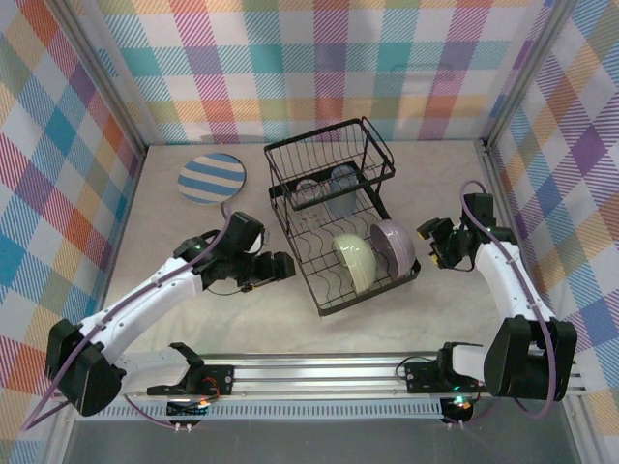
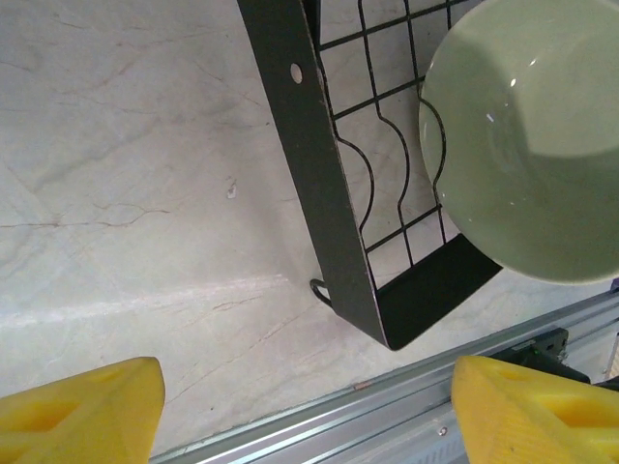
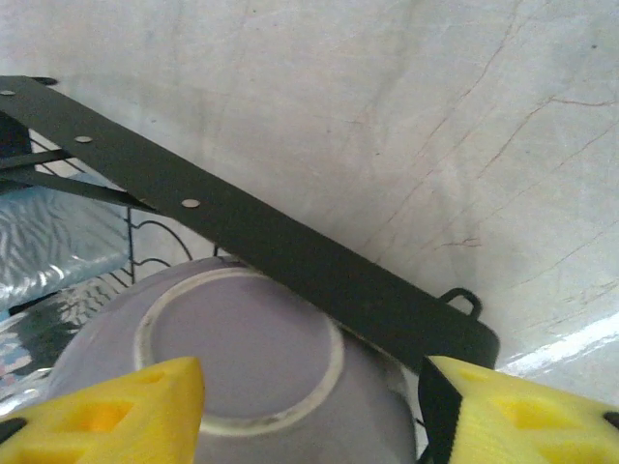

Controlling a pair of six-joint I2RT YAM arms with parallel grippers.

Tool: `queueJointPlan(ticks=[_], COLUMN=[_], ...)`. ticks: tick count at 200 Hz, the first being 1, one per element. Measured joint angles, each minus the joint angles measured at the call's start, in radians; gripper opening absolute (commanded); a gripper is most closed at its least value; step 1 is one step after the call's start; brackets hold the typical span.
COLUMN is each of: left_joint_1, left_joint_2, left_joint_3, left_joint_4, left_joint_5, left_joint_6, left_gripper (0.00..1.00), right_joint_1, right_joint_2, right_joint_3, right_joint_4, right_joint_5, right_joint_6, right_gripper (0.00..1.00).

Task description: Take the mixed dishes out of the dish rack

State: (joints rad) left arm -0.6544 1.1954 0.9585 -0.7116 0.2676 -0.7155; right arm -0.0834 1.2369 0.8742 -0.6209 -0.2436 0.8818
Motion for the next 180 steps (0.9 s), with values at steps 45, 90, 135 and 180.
queueJointPlan(ticks=[45, 90, 135, 180], left_joint_1=[-0.026, -0.030, -0.031, -0.031], left_joint_2=[0.132, 0.246, 0.359, 0.418], left_joint_3=[0.029, 0.105, 0.211, 0.232], left_joint_4=[0.081, 0.110, 0.113, 0.103], left_joint_5=[0.000, -0.017, -0.035, -0.060], left_joint_6=[-0.051, -0.087, -0.122, -0.194], left_gripper=[0.69, 0.67, 0.65, 0.65], right_joint_1=[-0.052, -0.061, -0.061, -0.061], right_joint_2=[0.085, 0.172, 0.195, 0.222], right_joint_3=[-0.001, -0.020, -0.084, -0.097], right_joint_4=[0.027, 0.080, 0.135, 0.171], right_joint_5=[-0.016, -0.054, -0.100, -0.162], right_joint_6=[-0.008, -0.012, 0.005, 0.000], right_gripper=[0.42, 0.28, 0.23, 0.21])
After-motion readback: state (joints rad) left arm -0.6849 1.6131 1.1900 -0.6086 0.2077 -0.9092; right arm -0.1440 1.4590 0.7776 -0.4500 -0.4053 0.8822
